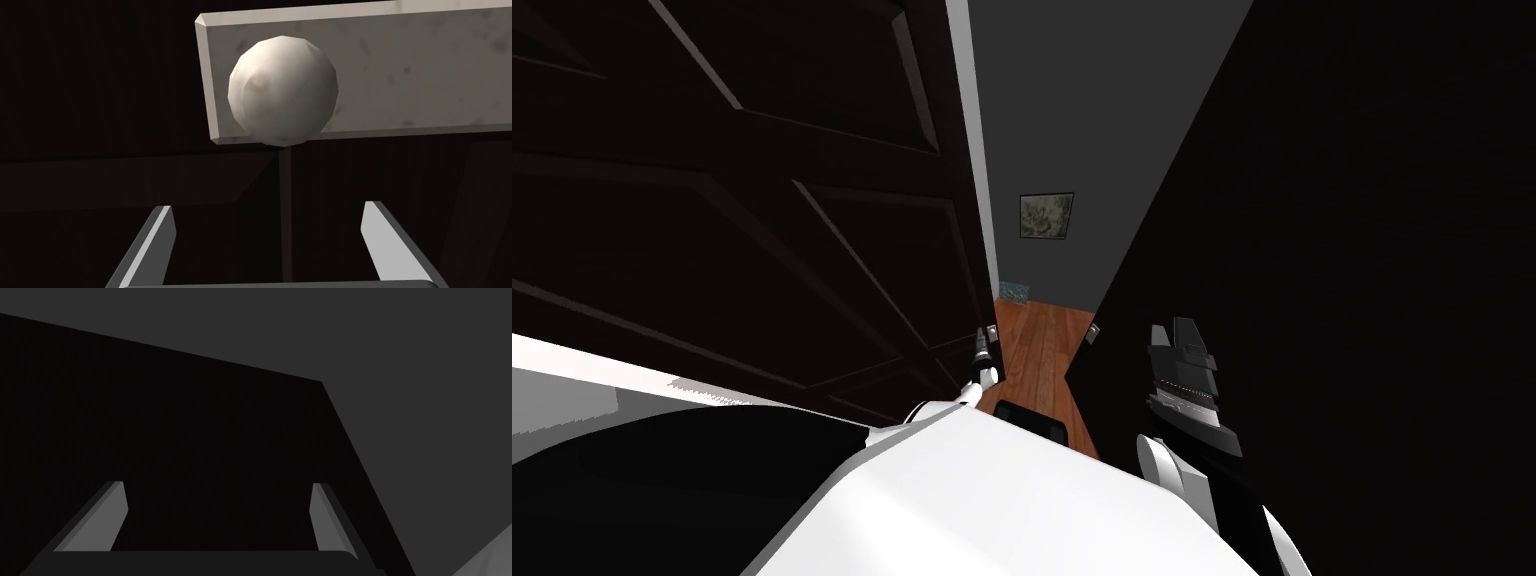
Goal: Push the door open
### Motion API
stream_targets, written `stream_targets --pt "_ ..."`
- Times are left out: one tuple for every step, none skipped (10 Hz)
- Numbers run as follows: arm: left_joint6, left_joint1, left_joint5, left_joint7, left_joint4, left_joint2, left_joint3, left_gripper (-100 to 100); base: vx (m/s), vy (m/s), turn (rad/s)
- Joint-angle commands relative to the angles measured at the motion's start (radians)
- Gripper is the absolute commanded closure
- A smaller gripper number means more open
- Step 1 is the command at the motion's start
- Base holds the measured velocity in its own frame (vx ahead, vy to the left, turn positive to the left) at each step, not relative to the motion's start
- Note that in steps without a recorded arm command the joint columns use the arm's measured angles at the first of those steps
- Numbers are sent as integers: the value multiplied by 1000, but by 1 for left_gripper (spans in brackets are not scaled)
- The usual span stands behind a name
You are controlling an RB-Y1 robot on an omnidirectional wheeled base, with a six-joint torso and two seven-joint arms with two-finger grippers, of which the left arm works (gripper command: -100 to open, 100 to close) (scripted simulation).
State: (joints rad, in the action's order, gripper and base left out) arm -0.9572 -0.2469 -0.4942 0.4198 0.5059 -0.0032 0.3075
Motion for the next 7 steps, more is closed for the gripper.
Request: stream_targets --pt "9 9 1 6 24 -27 -1 -100 152 -30 -31" --pt "8 9 1 6 23 -40 0 -100 179 -56 -53" --pt "11 21 2 5 35 -33 -2 -100 78 -28 18" --pt "11 21 2 5 35 -33 -2 100 -19 1 -9" --pt "11 21 2 5 35 -33 -2 100 -32 10 -12" --pt "11 21 2 5 35 -33 -2 100 -17 10 -16" --pt "11 21 2 5 35 -33 -2 100 -7 5 -9"
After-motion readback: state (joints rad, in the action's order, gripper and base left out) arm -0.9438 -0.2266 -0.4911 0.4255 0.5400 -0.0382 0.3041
